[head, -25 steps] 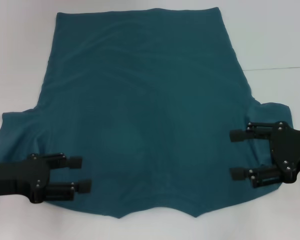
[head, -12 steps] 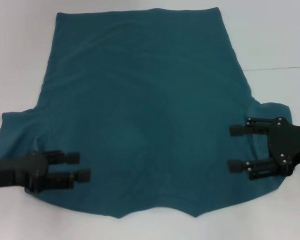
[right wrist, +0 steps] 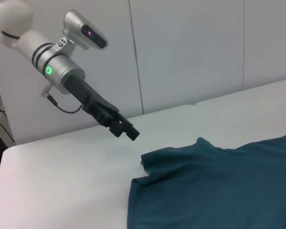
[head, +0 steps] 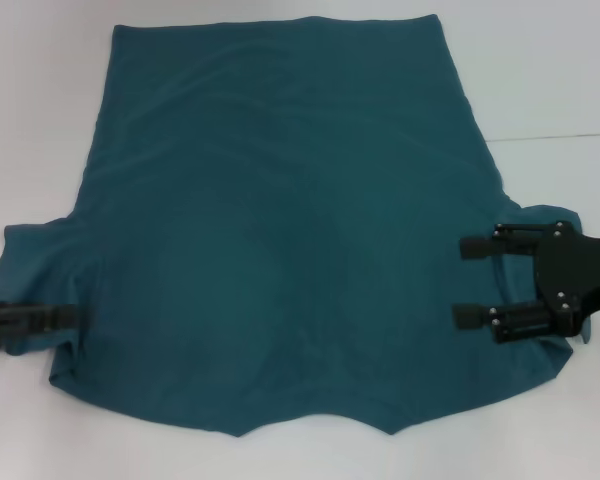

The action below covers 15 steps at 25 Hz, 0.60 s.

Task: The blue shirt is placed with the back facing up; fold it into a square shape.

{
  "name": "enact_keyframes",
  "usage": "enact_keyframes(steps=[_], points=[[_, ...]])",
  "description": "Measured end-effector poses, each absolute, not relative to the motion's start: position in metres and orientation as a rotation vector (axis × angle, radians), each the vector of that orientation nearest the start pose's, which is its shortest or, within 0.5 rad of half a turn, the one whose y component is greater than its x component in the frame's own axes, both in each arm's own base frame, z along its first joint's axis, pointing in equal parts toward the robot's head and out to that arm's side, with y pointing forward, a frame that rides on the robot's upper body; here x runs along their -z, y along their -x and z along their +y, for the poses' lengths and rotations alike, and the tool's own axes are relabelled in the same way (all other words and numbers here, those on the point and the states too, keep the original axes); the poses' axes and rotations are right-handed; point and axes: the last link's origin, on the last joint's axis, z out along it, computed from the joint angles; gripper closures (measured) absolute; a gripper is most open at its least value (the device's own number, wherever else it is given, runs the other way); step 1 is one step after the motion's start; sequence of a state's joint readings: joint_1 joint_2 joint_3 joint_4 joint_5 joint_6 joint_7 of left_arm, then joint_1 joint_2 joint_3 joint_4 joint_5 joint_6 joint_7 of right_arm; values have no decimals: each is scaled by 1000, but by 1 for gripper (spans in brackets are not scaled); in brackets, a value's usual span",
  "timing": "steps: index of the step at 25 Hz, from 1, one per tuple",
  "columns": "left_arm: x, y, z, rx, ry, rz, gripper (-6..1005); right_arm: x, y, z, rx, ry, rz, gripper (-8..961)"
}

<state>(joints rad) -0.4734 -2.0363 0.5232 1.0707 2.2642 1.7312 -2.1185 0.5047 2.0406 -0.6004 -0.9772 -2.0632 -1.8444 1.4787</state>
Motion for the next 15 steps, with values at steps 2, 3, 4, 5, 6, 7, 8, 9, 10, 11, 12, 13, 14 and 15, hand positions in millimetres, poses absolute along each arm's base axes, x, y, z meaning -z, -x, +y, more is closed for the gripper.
enact_keyframes(steps=[2,3,4,5,6,7,8,9,10,11,12,13,14,15], points=[[-97,296,322,404,2354,-1400,165,-72,-246,320,-622,2809,403,30],[-97,300,322,370,2325,-1422,164,-72,-246,321,-620,2807,402,30],[-97,304,322,346,2301,-1435,164,-71,-245,322,-620,2806,401,30],[-95,307,322,321,2278,-1450,164,-71,-245,322,-620,2804,401,30],[-93,310,323,298,2252,-1458,165,-71,-245,323,-619,2802,401,30],[-92,312,324,284,2234,-1464,165,-71,-245,323,-619,2801,400,30],[-89,316,325,264,2207,-1469,165,-71,-245,324,-617,2798,400,30],[-86,318,325,246,2191,-1469,165,-71,-245,324,-616,2795,400,30],[-83,320,327,223,2176,-1466,165,-71,-245,325,-614,2791,401,30],[-81,321,327,211,2168,-1462,166,-71,-245,326,-613,2787,402,30],[-78,323,329,190,2155,-1454,166,-71,-245,326,-612,2785,404,30],[-73,324,332,163,2136,-1442,166,-70,-245,326,-612,2783,405,30],[-72,325,332,154,2128,-1439,166,-70,-245,326,-613,2783,407,30],[-68,326,334,136,2111,-1431,166,-70,-245,326,-615,2783,408,30]])
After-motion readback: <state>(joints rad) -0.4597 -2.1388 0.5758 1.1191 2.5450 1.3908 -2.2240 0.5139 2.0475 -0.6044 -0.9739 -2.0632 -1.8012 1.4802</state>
